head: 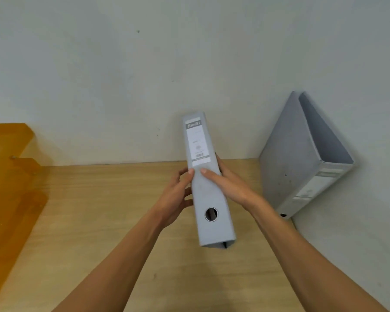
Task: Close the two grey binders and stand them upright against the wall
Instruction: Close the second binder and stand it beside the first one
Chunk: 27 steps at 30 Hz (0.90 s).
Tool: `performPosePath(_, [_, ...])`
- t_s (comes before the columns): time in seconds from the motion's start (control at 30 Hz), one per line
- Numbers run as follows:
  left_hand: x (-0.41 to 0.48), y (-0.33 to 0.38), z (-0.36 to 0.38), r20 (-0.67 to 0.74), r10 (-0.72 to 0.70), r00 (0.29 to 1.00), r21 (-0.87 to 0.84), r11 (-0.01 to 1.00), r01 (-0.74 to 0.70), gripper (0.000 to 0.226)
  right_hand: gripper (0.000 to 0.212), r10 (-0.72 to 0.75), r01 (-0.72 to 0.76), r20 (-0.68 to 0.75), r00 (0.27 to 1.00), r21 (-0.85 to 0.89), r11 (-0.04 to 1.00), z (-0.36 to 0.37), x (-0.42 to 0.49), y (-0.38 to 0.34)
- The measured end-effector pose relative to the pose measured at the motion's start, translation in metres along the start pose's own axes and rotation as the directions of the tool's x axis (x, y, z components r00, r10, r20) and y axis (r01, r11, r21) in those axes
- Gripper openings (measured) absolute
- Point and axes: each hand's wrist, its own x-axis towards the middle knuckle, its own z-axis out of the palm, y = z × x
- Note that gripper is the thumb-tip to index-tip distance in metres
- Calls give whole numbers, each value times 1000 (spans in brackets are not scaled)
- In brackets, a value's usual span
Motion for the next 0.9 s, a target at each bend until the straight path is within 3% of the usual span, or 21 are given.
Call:
performPosePath(0.23, [-15,9,40,190,113,975,85,988,-131,57,82,-133,138,-91,987,53,989,-39,-49,8])
performPosePath(0.53, [-21,2,81,189,273,943,58,956,-289,61,107,-191,195,-227,955,-6,981,-53,-85,27])
performPosePath(0.8, [-21,-25,94,133,311,941,46,947,-319,64,106,-178,150,-290,940,-115,982,-45,-113,62])
performPosePath(0.9, [-17,-40,98,121,297,947,123,942,-311,68,109,-158,110,-307,939,-165,980,-46,-118,81])
